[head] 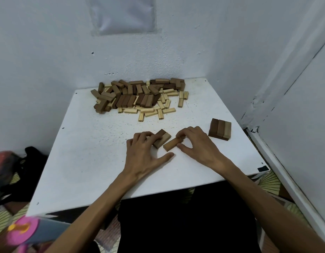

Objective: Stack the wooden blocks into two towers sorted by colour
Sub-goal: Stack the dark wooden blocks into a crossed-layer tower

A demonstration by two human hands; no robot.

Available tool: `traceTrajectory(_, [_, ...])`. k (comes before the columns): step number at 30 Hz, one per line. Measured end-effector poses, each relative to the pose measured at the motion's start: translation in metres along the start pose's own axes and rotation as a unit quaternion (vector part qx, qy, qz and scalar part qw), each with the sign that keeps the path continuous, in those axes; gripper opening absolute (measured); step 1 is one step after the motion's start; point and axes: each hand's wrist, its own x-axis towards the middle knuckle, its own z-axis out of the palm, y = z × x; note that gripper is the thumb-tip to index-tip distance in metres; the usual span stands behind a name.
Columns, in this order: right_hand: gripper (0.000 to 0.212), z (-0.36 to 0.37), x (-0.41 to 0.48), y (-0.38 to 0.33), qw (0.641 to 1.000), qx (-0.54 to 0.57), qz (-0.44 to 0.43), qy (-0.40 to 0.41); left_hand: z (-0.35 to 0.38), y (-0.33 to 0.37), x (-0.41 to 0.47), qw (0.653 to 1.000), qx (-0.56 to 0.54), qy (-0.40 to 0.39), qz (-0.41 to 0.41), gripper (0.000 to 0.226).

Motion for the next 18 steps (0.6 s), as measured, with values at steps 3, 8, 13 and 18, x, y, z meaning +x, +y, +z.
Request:
traceTrajectory(3, [0.030, 0.003, 0.004, -0.003, 1.000, 0.006, 0.004, -0.005, 0.004, 0.004, 0.004, 1.000, -0.019, 0.006, -0.007, 0.051])
traceTrajectory(8, [0.062, -0.005, 0.006, -0.003, 0.997, 0.039, 0.016, -0.062, -0.006, 0.002, 0.014, 0.994, -0.096, -0.035, 0.038, 0.044])
traceTrajectory(13, [0.081, -0.010, 0.014, 0.001, 0.990, -0.005, 0.021, -0.141, -0.023, -0.010, 0.030, 0.986, -0.086, -0.132, 0.061, 0.080])
traceTrajectory(18, [0.076, -0.016, 0.026, -0.004, 0.985, -0.003, 0.021, -0.169, -0.030, -0.016, 0.038, 0.979, -0.013, -0.199, 0.041, 0.097])
